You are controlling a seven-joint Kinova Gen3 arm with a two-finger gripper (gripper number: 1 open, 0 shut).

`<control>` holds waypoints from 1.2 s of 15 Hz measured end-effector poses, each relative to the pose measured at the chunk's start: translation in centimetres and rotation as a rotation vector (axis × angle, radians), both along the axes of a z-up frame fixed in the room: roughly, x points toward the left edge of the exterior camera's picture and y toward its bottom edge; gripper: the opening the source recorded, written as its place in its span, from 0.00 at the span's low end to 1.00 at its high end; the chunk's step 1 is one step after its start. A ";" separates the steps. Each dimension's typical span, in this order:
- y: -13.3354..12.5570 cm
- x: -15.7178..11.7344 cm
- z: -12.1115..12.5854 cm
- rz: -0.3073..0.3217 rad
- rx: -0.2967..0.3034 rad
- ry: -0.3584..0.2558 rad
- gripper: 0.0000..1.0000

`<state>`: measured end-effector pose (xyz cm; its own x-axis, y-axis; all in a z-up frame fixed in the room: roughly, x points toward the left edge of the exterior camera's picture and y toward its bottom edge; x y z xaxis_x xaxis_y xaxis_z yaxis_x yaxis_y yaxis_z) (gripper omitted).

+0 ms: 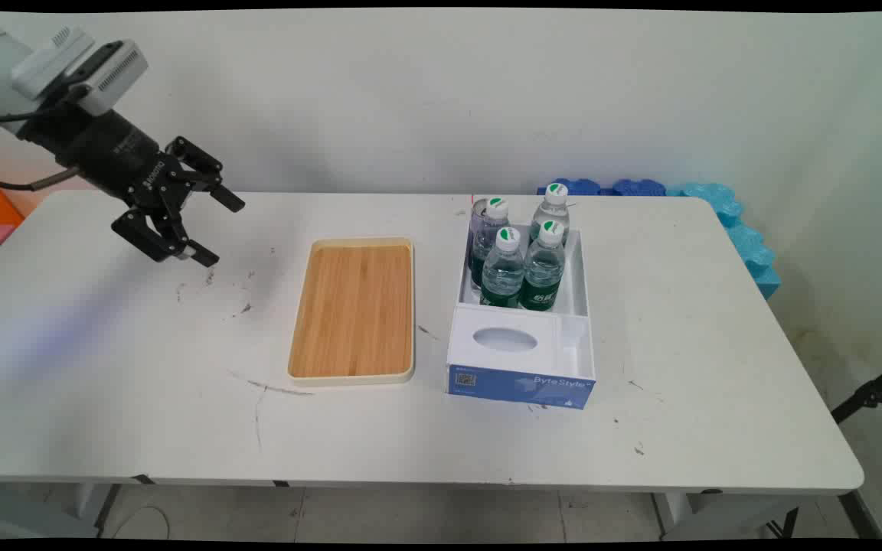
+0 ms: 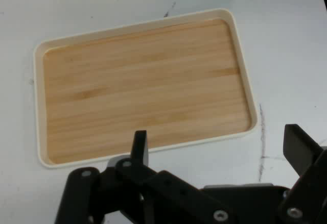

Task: Pick up the green bottle from the white box

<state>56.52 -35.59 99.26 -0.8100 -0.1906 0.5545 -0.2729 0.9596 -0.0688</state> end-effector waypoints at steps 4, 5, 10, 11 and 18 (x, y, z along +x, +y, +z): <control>-0.7 -2.8 0.1 0.012 -0.002 -0.019 1.00; -0.9 -3.4 0.1 0.015 -0.003 -0.021 1.00; -2.7 -9.0 -0.4 0.030 -0.013 -0.024 1.00; -3.1 -10.3 -0.5 0.030 -0.016 -0.023 1.00; -5.9 -16.8 -1.8 0.022 -0.048 -0.010 1.00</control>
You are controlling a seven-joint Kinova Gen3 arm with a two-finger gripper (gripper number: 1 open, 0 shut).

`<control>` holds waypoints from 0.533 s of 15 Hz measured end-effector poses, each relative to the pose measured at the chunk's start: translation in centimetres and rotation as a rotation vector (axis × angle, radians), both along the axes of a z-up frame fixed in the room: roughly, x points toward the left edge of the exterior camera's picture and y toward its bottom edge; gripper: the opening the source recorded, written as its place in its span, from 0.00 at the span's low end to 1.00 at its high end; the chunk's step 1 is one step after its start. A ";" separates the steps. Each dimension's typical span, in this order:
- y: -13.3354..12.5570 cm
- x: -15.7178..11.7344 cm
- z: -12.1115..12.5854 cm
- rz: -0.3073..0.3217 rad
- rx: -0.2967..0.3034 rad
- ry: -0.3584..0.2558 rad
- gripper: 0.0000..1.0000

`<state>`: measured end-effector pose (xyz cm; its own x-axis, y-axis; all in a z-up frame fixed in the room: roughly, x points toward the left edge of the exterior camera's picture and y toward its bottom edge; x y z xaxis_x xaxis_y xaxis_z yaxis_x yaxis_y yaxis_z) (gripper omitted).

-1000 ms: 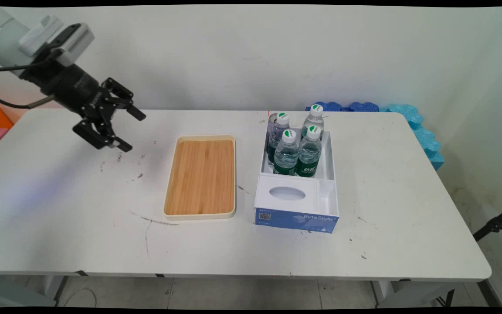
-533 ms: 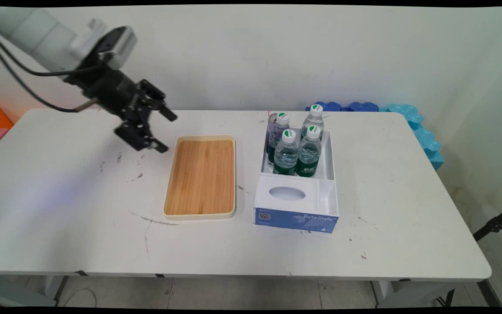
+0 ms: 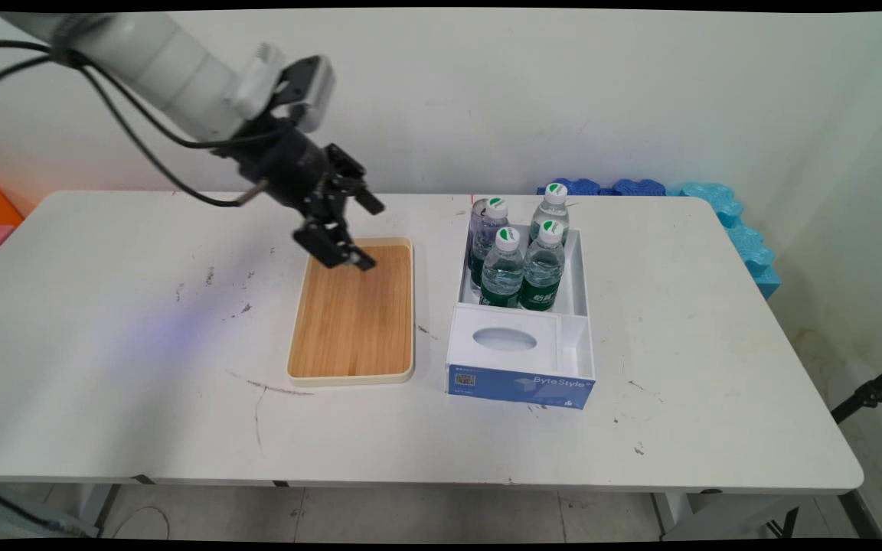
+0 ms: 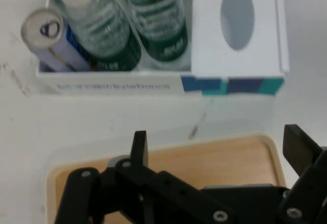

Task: Pick up the green bottle from the white box

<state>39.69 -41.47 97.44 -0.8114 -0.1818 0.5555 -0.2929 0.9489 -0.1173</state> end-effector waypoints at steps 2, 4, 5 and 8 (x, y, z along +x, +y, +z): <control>-0.9 -1.9 -0.7 -0.005 -0.009 0.005 1.00; -1.5 -3.2 -1.3 -0.009 -0.015 0.008 1.00; -1.9 -4.1 -1.7 -0.012 -0.020 0.009 1.00; -2.9 -6.4 -3.1 -0.018 -0.036 0.012 1.00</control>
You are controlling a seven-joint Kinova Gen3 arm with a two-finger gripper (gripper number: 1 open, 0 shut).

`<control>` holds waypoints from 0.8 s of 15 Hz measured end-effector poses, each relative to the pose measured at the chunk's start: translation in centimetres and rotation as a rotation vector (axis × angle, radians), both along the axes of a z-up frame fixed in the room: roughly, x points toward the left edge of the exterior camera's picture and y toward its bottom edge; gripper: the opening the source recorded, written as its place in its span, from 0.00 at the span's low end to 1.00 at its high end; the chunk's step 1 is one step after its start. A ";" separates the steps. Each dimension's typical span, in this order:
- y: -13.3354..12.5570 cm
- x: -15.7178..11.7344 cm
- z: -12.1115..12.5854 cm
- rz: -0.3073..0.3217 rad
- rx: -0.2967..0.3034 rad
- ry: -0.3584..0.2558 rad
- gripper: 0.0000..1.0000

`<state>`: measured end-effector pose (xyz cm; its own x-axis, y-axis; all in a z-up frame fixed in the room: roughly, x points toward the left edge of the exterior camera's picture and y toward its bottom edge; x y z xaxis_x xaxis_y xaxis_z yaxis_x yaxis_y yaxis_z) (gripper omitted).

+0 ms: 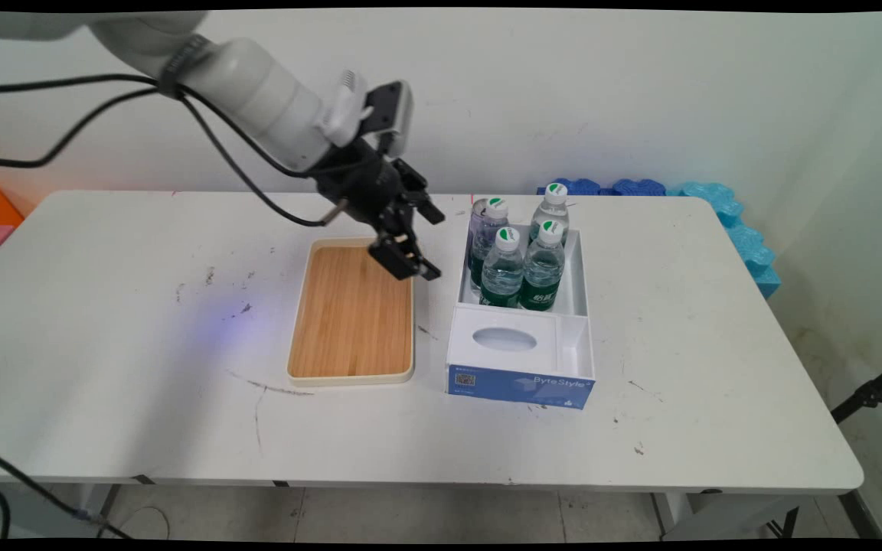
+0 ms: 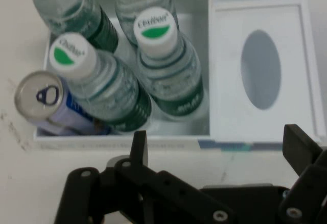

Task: Pick up the green bottle from the white box

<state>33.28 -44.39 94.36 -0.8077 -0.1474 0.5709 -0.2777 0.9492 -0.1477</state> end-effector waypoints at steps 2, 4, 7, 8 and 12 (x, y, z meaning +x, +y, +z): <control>-0.6 -1.3 -0.9 0.001 -0.010 0.001 1.00; -1.3 -2.6 -1.7 0.004 -0.019 0.002 1.00; -2.1 -4.1 -3.0 0.010 -0.028 0.003 1.00; -2.2 -4.4 -3.2 0.011 -0.029 0.002 1.00; -3.1 -6.1 -4.9 0.017 -0.032 0.001 1.00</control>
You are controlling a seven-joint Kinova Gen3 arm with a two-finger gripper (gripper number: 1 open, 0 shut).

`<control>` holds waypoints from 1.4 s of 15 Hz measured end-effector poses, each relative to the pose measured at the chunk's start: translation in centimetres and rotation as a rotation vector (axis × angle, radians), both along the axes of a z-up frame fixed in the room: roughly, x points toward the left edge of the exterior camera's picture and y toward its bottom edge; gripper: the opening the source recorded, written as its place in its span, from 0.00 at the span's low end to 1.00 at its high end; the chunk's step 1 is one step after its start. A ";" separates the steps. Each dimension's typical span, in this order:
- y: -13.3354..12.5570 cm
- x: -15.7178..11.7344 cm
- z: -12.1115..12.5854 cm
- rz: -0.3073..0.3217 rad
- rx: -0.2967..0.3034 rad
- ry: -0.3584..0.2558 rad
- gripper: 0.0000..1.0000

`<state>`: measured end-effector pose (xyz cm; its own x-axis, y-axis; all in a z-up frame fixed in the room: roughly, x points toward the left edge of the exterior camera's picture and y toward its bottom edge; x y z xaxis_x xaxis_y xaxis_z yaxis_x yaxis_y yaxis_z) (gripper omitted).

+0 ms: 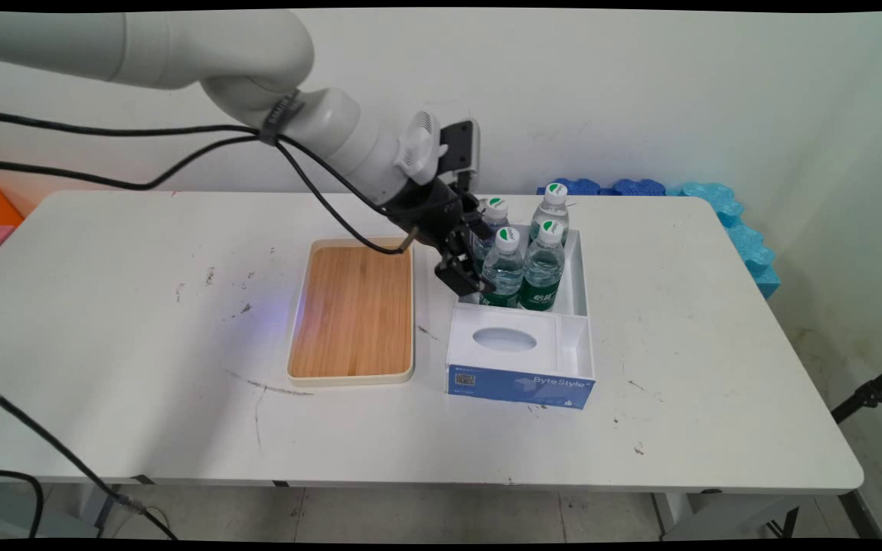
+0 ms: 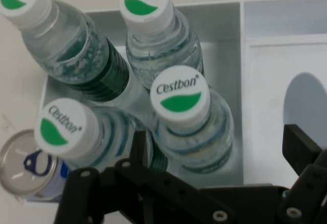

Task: Pick up the green bottle from the white box, then place the picked object on the tray

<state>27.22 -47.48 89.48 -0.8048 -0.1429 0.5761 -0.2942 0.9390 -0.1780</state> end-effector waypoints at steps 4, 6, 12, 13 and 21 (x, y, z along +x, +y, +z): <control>-0.6 -1.1 -1.2 0.002 -0.001 0.001 1.00; -0.8 -1.6 -1.7 0.002 -0.001 0.001 1.00; -1.5 -2.3 -2.9 0.005 -0.005 -0.005 0.00; -1.5 -2.4 -2.9 0.005 -0.006 -0.006 0.00; -0.9 -2.5 -1.7 0.021 -0.001 0.023 0.00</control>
